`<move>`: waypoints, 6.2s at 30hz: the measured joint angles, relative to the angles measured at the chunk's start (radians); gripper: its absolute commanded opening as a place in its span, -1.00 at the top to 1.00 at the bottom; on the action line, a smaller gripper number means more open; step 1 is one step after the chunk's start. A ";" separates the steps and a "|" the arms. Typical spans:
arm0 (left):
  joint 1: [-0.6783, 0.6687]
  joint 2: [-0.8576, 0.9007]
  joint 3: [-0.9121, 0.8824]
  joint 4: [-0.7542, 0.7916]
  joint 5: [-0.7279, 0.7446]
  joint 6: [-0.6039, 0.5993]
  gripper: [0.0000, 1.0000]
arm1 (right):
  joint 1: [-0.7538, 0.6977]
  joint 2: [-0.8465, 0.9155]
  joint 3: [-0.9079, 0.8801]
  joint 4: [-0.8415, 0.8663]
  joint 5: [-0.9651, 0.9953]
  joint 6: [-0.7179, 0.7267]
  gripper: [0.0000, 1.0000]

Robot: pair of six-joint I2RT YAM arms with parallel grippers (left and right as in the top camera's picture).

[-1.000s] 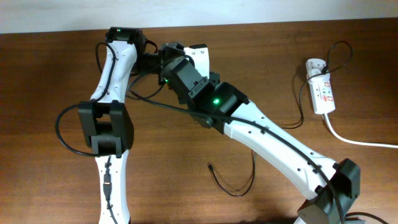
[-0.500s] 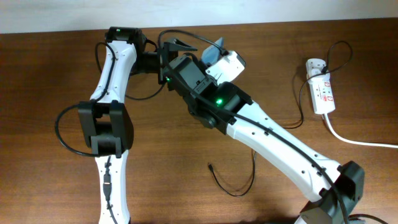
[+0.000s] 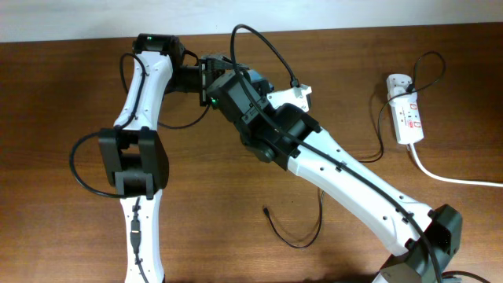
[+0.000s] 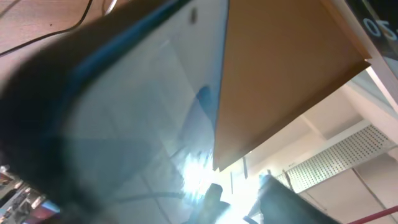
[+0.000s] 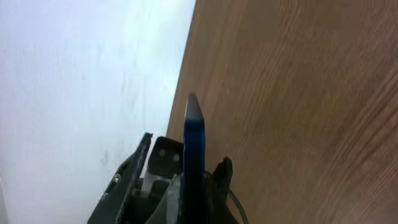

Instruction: Plug charger to phone and switch on socket

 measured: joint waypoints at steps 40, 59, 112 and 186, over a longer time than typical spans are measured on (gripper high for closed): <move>0.000 0.000 0.000 0.288 -0.036 -0.206 0.46 | 0.013 0.071 0.000 0.078 0.133 0.022 0.92; 0.000 0.000 0.000 0.283 -0.064 -0.198 1.00 | 0.016 0.071 0.002 0.108 0.123 -0.169 -0.92; 0.001 -0.227 0.127 0.228 -1.429 0.212 1.00 | -0.007 0.145 -0.562 -0.157 -0.842 -1.385 0.48; 0.001 -0.227 0.127 0.281 -1.271 0.220 1.00 | -0.061 0.145 -0.570 -0.067 -0.890 -1.402 0.92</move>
